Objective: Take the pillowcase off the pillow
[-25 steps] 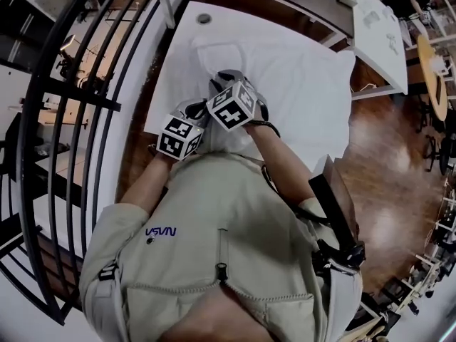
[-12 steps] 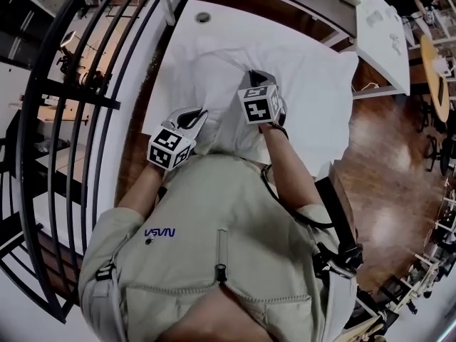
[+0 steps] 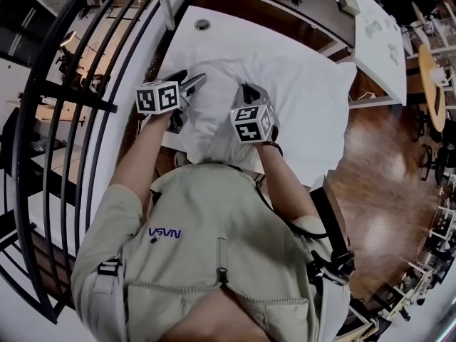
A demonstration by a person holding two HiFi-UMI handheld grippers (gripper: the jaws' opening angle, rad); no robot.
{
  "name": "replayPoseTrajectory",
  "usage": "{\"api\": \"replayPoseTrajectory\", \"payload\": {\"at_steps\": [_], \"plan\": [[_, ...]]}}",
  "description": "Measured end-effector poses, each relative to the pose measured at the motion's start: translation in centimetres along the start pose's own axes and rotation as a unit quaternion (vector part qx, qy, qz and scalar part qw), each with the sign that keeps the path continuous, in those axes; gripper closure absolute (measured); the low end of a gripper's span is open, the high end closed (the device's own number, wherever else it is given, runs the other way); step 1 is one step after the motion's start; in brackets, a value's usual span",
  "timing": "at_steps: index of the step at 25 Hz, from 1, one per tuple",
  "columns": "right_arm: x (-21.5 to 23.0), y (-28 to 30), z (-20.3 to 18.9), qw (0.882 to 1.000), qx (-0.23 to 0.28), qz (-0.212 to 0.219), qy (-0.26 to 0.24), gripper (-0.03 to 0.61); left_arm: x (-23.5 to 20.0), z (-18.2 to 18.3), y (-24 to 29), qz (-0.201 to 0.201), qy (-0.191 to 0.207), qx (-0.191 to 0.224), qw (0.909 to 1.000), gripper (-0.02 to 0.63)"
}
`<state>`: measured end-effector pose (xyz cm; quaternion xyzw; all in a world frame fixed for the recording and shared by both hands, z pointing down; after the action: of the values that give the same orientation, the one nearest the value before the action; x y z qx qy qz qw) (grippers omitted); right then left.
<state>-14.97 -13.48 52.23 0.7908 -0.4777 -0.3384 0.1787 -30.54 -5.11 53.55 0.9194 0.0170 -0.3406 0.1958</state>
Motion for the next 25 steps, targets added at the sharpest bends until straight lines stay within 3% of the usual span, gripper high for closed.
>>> {"api": "replayPoseTrajectory", "payload": {"at_steps": [2,3,5,7,9,12,17,19,20,21,25], "plan": [[0.0,-0.2,0.4,1.000,0.000,0.016,0.002,0.568,-0.6,-0.4,1.7,-0.013,-0.033,-0.027,0.9990,0.338],[0.1,-0.3,0.8,1.000,0.002,0.028,0.005,0.567,-0.5,-0.6,2.1,-0.013,-0.028,-0.038,0.9988,0.403],[0.3,-0.7,2.0,0.998,0.013,0.064,0.017,0.548,0.0,-0.4,2.4,-0.002,0.011,-0.043,0.9990,0.511],[0.1,-1.3,4.0,0.993,0.035,0.109,0.019,0.486,1.1,0.1,2.3,0.001,0.055,-0.033,0.9979,0.570],[-0.2,-1.8,6.6,0.988,0.062,0.140,-0.006,0.440,2.4,0.2,2.2,-0.004,0.096,-0.028,0.9949,0.583],[0.0,-1.7,10.5,0.982,0.093,0.154,-0.051,0.422,4.1,0.1,1.9,-0.010,0.141,-0.018,0.9897,0.586],[0.0,2.8,13.0,0.979,0.057,0.156,-0.118,0.379,6.2,0.4,0.9,-0.016,0.199,0.000,0.9800,0.589],[0.0,4.4,13.0,0.979,0.039,0.150,-0.132,0.384,6.8,0.4,0.4,-0.018,0.223,0.001,0.9747,0.589],[0.2,4.9,13.1,0.981,0.037,0.139,-0.130,0.447,7.1,0.4,0.2,-0.020,0.237,0.001,0.9713,0.589],[0.6,5.2,13.2,0.984,0.037,0.126,-0.122,0.558,7.5,0.4,0.0,-0.022,0.252,0.002,0.9674,0.589],[1.9,5.6,14.8,0.991,0.054,0.088,-0.086,0.566,9.6,0.4,-0.6,-0.032,0.315,0.006,0.9484,0.589]]}}
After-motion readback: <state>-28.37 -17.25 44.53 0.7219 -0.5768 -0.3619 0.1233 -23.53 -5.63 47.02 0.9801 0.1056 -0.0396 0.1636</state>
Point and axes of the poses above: the fingertips, and each gripper's own axes: y forward along the fingers, x to its right, z out of its top, the point moved 4 cm from there along -y, backward along the fingers, and after that the axes turned 1 degree about -z, right-handed, at the moved point
